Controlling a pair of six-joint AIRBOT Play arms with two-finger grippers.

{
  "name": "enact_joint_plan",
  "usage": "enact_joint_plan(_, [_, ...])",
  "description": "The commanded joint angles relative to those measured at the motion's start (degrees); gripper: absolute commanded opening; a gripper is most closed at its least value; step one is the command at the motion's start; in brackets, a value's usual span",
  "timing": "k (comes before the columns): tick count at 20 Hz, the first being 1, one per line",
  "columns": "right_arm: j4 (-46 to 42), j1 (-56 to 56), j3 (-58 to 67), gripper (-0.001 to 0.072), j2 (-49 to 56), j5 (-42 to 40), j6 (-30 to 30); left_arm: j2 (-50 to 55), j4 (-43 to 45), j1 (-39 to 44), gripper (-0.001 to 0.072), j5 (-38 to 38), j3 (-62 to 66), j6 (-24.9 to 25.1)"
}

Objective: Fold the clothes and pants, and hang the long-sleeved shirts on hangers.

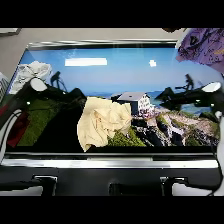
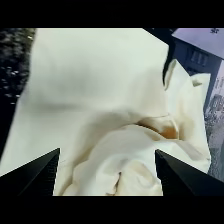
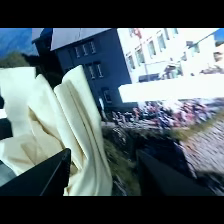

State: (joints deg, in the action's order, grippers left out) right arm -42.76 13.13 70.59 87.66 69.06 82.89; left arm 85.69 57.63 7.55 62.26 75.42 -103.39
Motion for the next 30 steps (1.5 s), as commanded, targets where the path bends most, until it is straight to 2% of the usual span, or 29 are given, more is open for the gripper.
enact_joint_plan(1, [9.33, -3.72, -0.20, 0.0482, 10.40, -2.51, -5.84, -0.50, -0.07, -5.86, 0.0674, 3.41, 0.07, 0.98])
enact_joint_plan(6, [8.92, -11.45, -0.20, 0.0486, 13.88, -8.74, -7.26, -0.37, -0.04, -6.51, 0.0674, 3.54, 0.04, 1.01])
enact_joint_plan(16, [10.67, -17.68, -0.17, 0.0476, 17.29, -11.50, -7.06, -0.28, 0.44, -6.47, 0.0674, 3.39, 0.02, 0.98])
enact_joint_plan(18, [10.56, -18.08, 0.09, 0.0150, 17.27, -12.41, -7.21, -0.33, 0.48, -6.54, 0.0662, 3.56, 0.00, 1.01])
enact_joint_plan(19, [10.12, -17.90, 0.55, 0.0021, 17.11, -12.70, -7.26, -0.44, 0.96, -6.93, 0.0554, 4.00, -0.02, 1.07])
enact_joint_plan(20, [9.29, -17.66, 1.38, 0.0021, 16.94, -12.57, -7.26, -0.94, 2.62, -7.72, 0.0473, 4.96, -0.42, 1.92])
enact_joint_plan(23, [3.63, -17.20, 3.74, 0.0021, 14.62, -12.39, -5.73, -6.05, 9.20, -12.13, 0.0475, 5.75, -10.47, 1.86])
enact_joint_plan(24, [0.31, -17.22, 4.24, 0.0021, 13.55, -12.33, -4.70, -8.57, 6.97, -13.94, 0.0476, 3.76, -16.41, 2.43])
enact_joint_plan(26, [-4.48, -17.25, 4.50, 0.0021, 11.45, -11.69, -3.10, -12.15, -1.92, -15.41, 0.0478, -0.79, -26.60, 9.99])
enact_joint_plan(27, [-6.34, -17.27, 4.50, 0.0021, 10.54, -10.86, -2.14, -12.68, -4.66, -14.95, 0.0493, -2.23, -30.27, 12.68])
enact_joint_plan(28, [-7.39, -17.27, 4.50, 0.0021, 9.77, -10.01, -1.75, -12.52, -6.40, -14.16, 0.0587, -3.56, -33.14, 13.68])
enact_joint_plan(29, [-7.80, -17.27, 4.50, 0.0022, 9.18, -9.14, -1.62, -12.20, -7.85, -13.11, 0.0619, -5.07, -35.47, 14.97])
enact_joint_plan(30, [-7.98, -17.27, 4.50, 0.0022, 8.63, -8.33, -1.44, -11.89, -9.38, -11.85, 0.0618, -6.69, -37.03, 16.61])
